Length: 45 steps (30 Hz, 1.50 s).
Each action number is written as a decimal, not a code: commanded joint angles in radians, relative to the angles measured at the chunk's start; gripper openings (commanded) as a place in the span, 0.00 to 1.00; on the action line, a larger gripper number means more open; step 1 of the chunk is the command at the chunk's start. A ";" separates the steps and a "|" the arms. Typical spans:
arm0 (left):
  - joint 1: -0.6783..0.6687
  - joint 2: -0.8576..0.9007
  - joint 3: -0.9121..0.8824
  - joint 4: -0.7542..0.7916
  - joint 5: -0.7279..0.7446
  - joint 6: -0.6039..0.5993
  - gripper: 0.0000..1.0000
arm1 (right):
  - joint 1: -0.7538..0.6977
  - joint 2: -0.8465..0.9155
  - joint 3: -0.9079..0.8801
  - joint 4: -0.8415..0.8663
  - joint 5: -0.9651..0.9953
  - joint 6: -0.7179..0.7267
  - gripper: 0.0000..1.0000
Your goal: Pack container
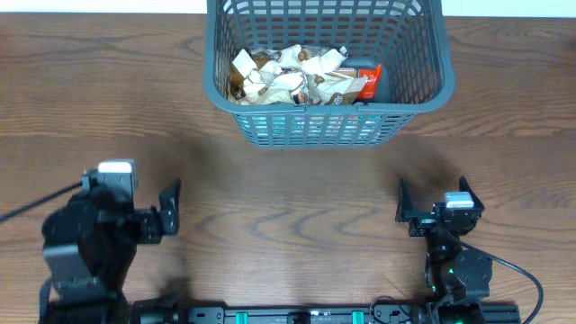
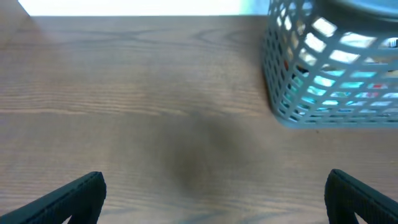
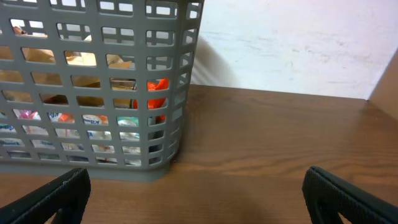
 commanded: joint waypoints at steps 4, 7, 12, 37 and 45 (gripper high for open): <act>-0.056 -0.193 -0.114 0.080 0.011 0.002 0.99 | 0.012 -0.006 -0.005 -0.001 -0.001 -0.012 0.99; -0.082 -0.292 -0.254 0.237 0.011 0.002 0.99 | 0.012 -0.006 -0.005 -0.001 -0.001 -0.012 0.99; -0.086 -0.430 -0.518 0.562 0.006 0.003 0.99 | 0.012 -0.006 -0.005 -0.001 -0.001 -0.012 0.99; -0.087 -0.525 -0.871 0.734 -0.220 0.002 0.99 | 0.012 -0.006 -0.005 -0.001 -0.001 -0.012 0.99; -0.087 -0.521 -0.871 0.735 -0.218 0.005 0.99 | 0.012 -0.006 -0.005 -0.001 -0.001 -0.012 0.99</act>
